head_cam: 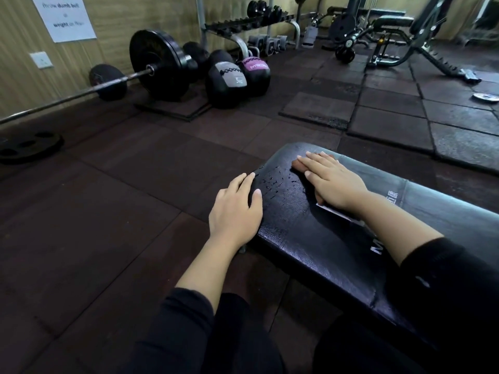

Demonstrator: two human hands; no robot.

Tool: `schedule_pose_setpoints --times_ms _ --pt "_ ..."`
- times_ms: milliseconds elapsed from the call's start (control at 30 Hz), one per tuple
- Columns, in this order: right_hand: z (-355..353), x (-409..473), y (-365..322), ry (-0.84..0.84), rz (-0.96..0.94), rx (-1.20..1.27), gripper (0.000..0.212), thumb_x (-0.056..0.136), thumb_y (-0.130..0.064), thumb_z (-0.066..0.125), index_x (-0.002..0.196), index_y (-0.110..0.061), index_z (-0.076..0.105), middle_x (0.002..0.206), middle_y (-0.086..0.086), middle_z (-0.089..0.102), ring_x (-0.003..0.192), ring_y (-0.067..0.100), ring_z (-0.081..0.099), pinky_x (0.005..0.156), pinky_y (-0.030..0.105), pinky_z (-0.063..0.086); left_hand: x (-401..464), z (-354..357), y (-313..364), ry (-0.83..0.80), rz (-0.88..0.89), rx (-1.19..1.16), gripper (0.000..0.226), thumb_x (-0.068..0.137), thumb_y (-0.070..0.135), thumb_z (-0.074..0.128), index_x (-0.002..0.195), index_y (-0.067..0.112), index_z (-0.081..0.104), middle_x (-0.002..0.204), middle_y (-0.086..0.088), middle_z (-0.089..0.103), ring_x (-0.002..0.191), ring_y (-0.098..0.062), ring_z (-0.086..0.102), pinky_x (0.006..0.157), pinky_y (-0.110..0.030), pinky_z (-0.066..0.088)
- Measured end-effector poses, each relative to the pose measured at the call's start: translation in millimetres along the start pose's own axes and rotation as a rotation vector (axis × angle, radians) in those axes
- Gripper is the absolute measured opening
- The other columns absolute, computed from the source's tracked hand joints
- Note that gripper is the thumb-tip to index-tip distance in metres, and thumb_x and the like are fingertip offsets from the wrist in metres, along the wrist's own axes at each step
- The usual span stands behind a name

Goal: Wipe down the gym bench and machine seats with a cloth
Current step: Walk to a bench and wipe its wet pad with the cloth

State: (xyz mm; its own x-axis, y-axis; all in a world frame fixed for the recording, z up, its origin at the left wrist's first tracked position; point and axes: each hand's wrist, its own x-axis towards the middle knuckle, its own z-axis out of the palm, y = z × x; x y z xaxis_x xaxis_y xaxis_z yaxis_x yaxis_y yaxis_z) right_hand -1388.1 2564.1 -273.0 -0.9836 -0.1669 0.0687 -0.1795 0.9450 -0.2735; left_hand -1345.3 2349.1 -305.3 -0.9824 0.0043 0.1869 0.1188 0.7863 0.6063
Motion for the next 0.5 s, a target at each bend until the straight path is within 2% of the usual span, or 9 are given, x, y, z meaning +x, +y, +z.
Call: schedule_pose_setpoints --times_ms 133,233,300,400,467,500 --pt "5.7 30.2 -31.4 -0.036 0.007 -0.033 0.046 0.102 -0.032 0.023 0.148 -0.028 0.021 0.158 -0.006 0.012 0.146 0.018 0.004 0.117 0.037 0.001 -0.2 1.4 -2.1 0.008 0.014 -0.007 0.046 0.102 0.039 0.033 0.147 0.033 0.035 0.153 0.016 0.030 0.130 -0.020 0.038 0.104 -0.031 0.031" --pt "15.4 21.5 -57.7 -0.040 -0.116 -0.048 0.047 0.102 -0.027 0.026 0.149 -0.027 0.021 0.158 -0.006 0.013 0.146 0.016 0.005 0.117 0.035 0.002 -0.5 2.6 -4.7 0.023 0.026 -0.015 0.046 0.102 0.036 0.033 0.147 0.030 0.036 0.153 0.014 0.032 0.130 -0.020 0.039 0.105 -0.030 0.030" --pt "14.8 -3.0 -57.1 -0.031 -0.228 -0.049 0.047 0.102 -0.023 0.027 0.149 -0.025 0.020 0.157 -0.008 0.013 0.145 0.013 0.004 0.114 0.026 -0.002 0.5 2.9 -5.8 0.022 0.037 -0.018 0.046 0.102 0.035 0.033 0.148 0.028 0.036 0.154 0.013 0.032 0.131 -0.020 0.039 0.106 -0.030 0.029" --pt "0.7 -33.7 -29.2 -0.069 -0.345 -0.022 0.047 0.102 -0.019 0.030 0.148 -0.024 0.020 0.153 -0.014 0.015 0.140 0.000 0.001 0.104 0.003 -0.013 0.0 3.0 -5.0 0.011 0.024 -0.023 0.047 0.102 0.035 0.032 0.148 0.029 0.035 0.154 0.015 0.031 0.130 -0.020 0.038 0.105 -0.031 0.030" --pt "-8.5 -29.3 -6.7 -0.091 -0.297 -0.031 0.047 0.101 -0.017 0.032 0.147 -0.024 0.022 0.153 -0.012 0.017 0.139 -0.001 0.003 0.105 0.003 -0.012 0.0 2.8 -4.3 0.014 0.021 -0.033 0.046 0.102 0.035 0.032 0.148 0.030 0.035 0.153 0.016 0.031 0.129 -0.019 0.038 0.104 -0.031 0.031" --pt "-10.2 -19.1 0.7 -0.088 -0.244 -0.042 0.048 0.101 -0.018 0.032 0.147 -0.024 0.022 0.155 -0.010 0.018 0.142 0.003 0.005 0.110 0.009 -0.008 0.1 2.7 -4.3 0.016 0.018 -0.040 0.046 0.102 0.036 0.033 0.148 0.030 0.036 0.153 0.017 0.031 0.129 -0.019 0.038 0.104 -0.032 0.032"
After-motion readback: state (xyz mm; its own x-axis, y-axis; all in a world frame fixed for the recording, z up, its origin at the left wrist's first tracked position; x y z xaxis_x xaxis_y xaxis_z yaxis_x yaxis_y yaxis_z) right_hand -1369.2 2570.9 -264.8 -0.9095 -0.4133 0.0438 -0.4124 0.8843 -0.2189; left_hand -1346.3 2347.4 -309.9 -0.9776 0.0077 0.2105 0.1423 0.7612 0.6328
